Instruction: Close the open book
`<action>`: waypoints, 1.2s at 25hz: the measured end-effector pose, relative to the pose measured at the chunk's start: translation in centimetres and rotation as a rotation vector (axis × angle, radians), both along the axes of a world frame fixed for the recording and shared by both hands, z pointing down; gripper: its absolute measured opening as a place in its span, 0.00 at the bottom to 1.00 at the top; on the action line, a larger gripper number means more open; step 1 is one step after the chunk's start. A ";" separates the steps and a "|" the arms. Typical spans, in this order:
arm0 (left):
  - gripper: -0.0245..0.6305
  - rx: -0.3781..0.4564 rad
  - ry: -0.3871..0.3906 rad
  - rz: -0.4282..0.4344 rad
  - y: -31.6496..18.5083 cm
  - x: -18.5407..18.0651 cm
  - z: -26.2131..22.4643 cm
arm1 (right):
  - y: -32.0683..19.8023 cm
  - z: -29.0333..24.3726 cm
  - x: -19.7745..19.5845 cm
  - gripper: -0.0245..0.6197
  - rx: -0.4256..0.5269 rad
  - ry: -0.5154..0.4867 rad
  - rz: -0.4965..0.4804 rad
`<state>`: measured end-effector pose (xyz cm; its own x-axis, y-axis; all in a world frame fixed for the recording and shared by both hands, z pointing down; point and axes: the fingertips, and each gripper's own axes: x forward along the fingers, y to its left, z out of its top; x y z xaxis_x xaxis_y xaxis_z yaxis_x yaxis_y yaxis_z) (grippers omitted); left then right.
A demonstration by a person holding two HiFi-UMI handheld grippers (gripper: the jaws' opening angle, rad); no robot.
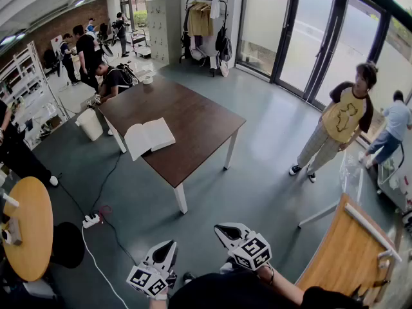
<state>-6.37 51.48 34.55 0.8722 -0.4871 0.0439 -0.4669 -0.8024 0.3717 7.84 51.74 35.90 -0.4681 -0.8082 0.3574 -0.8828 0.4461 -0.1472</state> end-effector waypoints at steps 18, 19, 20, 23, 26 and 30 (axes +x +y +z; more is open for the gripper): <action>0.04 -0.079 -0.033 0.027 -2.5 -4.5 4.0 | -0.6 2.8 -4.5 0.02 -0.059 0.106 -0.071; 0.04 -0.076 -0.038 0.018 -3.4 -4.1 4.0 | -1.9 2.9 -4.4 0.02 -0.053 0.106 -0.090; 0.04 -0.076 -0.042 0.002 -4.4 -3.7 4.0 | -3.3 2.9 -4.1 0.02 -0.045 0.102 -0.109; 0.04 -0.084 -0.050 -0.049 -7.7 -2.5 3.8 | -7.9 2.5 -3.1 0.02 -0.014 0.077 -0.157; 0.04 -0.088 -0.073 -0.053 -10.6 -0.2 3.7 | -11.4 1.8 -1.2 0.02 0.006 0.052 -0.169; 0.04 -0.077 -0.094 -0.034 -14.0 4.3 3.1 | -15.0 1.9 3.7 0.02 0.002 0.042 -0.155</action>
<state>-2.02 37.50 37.63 0.8455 -0.5087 0.1626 -0.5290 -0.7563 0.3850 11.51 36.75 37.81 -0.5718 -0.7282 0.3778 -0.8087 0.5777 -0.1104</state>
